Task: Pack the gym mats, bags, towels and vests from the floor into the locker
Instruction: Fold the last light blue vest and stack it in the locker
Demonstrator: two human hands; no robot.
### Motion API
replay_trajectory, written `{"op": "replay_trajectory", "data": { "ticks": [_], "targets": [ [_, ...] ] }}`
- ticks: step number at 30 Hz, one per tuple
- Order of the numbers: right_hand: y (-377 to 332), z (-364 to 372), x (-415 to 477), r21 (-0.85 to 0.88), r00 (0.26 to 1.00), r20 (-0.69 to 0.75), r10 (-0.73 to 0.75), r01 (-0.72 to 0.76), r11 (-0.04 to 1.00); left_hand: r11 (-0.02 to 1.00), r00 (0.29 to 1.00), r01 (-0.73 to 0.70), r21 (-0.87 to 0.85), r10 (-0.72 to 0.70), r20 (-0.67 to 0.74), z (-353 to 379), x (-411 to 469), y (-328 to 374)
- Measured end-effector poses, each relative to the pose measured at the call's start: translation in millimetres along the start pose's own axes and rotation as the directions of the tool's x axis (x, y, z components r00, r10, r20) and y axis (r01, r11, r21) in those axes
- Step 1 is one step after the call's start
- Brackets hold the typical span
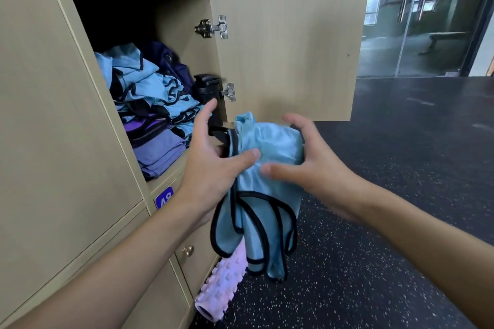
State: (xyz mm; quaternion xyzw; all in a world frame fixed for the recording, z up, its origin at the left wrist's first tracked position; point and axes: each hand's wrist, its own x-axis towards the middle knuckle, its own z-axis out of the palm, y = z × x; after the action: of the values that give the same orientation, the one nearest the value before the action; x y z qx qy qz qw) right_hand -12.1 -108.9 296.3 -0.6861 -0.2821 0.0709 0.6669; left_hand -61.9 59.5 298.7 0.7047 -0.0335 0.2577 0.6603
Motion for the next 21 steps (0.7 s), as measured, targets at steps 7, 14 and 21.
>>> {"op": "replay_trajectory", "data": {
  "ticks": [7, 14, 21],
  "targets": [
    [3.3, 0.8, 0.9, -0.17, 0.999, -0.006, -0.04, 0.039, 0.985, 0.974, 0.996, 0.028, 0.226, -0.048, 0.082, -9.4, 4.0, 7.5],
    [-2.8, -4.0, -3.5, -0.006, 0.998, 0.021, -0.067, 0.067, 0.998, 0.768, 0.982, -0.147, 0.624, 0.038, 0.186, -16.0, 8.1, 2.4],
    [-0.9, 0.5, -3.4, 0.115, 0.999, -0.018, -0.031, 0.033, 0.993, 0.892, 0.968, -0.137, 0.43, 0.028, 0.251, -16.1, 1.8, 9.5]
  ]
}}
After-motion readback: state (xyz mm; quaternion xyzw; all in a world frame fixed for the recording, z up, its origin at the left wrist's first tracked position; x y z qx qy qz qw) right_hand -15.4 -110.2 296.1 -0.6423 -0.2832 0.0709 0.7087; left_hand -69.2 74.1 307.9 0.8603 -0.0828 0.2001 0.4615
